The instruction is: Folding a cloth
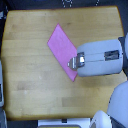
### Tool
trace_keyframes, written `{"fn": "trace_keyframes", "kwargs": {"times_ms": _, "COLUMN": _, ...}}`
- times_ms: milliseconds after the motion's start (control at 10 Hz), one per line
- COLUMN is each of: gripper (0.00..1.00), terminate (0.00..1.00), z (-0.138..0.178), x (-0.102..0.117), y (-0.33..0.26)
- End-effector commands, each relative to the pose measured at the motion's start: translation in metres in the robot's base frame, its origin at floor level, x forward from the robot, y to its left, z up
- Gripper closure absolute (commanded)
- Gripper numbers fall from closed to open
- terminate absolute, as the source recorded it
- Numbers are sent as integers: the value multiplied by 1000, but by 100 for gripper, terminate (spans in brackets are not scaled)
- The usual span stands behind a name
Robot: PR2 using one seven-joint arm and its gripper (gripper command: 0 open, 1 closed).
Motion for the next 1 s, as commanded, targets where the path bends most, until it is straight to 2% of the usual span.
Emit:
{"fn": "trace_keyframes", "kwargs": {"times_ms": 0, "gripper": 0, "terminate": 0, "z": -35, "x": 8, "y": 14}}
{"fn": "trace_keyframes", "kwargs": {"times_ms": 300, "gripper": 0, "terminate": 0, "z": -56, "x": 19, "y": 12}}
{"fn": "trace_keyframes", "kwargs": {"times_ms": 600, "gripper": 0, "terminate": 0, "z": -75, "x": 10, "y": 9}}
{"fn": "trace_keyframes", "kwargs": {"times_ms": 900, "gripper": 0, "terminate": 0, "z": -82, "x": 14, "y": 5}}
